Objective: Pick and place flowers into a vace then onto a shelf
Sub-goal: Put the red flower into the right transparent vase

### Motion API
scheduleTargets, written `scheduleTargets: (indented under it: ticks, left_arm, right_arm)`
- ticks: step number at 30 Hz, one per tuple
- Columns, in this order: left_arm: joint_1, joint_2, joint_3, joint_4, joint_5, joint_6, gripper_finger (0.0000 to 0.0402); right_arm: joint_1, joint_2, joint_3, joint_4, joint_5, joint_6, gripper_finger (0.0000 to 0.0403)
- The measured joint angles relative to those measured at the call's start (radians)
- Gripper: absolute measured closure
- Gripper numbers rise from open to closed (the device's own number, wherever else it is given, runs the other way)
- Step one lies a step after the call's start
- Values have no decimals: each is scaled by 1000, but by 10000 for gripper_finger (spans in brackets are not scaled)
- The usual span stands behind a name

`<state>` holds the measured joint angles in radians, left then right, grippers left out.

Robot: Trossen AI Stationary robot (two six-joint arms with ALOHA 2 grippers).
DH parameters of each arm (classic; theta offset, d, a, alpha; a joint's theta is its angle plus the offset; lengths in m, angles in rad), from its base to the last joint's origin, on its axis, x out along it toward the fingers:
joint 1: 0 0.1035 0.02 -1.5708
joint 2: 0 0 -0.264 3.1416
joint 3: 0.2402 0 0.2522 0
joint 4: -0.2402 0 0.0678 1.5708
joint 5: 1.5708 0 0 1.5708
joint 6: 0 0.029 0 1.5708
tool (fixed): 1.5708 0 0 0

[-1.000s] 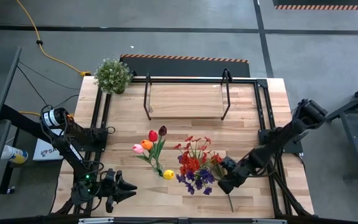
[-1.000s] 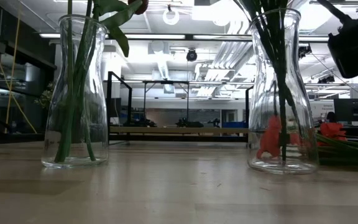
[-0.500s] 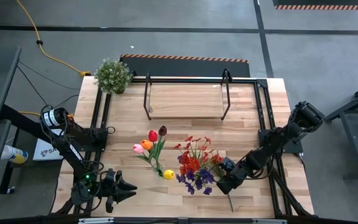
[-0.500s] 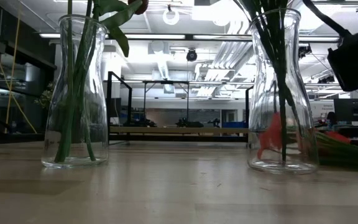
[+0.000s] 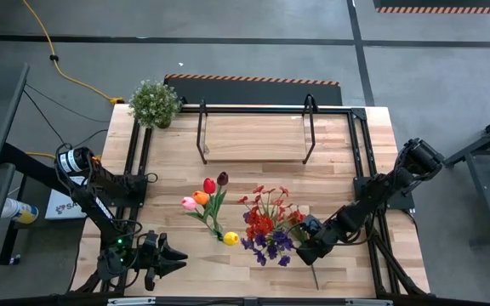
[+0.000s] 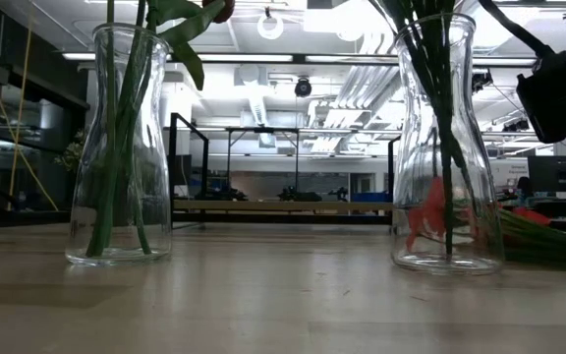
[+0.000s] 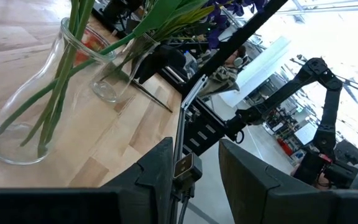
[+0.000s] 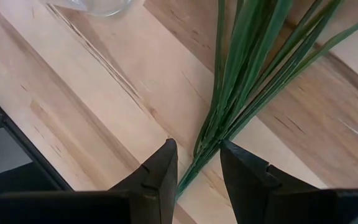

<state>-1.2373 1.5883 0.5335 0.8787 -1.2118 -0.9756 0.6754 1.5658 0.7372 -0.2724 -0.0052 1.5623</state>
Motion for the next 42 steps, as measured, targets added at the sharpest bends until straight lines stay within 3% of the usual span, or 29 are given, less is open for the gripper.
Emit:
scheduleTargets:
  ticks: [27, 42]
  left_arm:
    - [0, 0, 0, 0, 0, -2, 238]
    - [0, 0, 0, 0, 0, -2, 238]
  right_arm:
    - [0, 0, 0, -145, 2, 6, 293]
    - [0, -3, 3, -266, -2, 4, 385]
